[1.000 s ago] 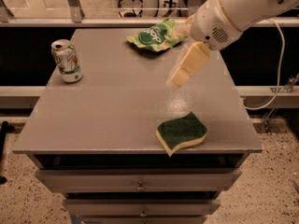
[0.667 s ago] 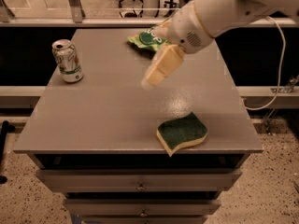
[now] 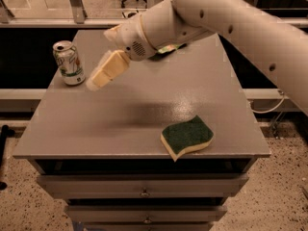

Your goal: Move 7up can near sponge

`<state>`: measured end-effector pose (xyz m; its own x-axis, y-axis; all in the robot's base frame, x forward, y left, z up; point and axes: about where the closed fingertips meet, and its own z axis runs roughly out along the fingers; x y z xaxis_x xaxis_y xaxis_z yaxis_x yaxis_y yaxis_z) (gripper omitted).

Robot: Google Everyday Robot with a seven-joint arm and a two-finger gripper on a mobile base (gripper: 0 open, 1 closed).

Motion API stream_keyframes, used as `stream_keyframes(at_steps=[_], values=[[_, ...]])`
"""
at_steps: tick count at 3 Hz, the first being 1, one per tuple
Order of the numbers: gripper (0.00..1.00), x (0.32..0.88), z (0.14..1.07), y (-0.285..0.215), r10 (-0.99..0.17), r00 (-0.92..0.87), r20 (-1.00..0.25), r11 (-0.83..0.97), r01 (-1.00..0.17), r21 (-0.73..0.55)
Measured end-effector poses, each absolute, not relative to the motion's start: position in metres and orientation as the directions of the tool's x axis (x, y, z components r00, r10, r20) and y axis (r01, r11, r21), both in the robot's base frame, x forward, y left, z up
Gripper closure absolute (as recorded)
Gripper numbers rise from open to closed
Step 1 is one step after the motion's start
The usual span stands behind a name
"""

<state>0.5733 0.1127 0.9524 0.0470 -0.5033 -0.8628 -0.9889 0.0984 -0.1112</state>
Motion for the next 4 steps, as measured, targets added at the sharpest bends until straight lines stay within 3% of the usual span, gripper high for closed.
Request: stream_keyframes(at_steps=[2, 4], values=[[0.00, 0.610, 0.939, 0.200, -0.375, 0.087, -0.923, 0.087, -0.988, -0.129], [0.00, 0.649, 0.912, 0.235, -0.315, 0.065, -0.947, 0.118, -0.987, -0.106]])
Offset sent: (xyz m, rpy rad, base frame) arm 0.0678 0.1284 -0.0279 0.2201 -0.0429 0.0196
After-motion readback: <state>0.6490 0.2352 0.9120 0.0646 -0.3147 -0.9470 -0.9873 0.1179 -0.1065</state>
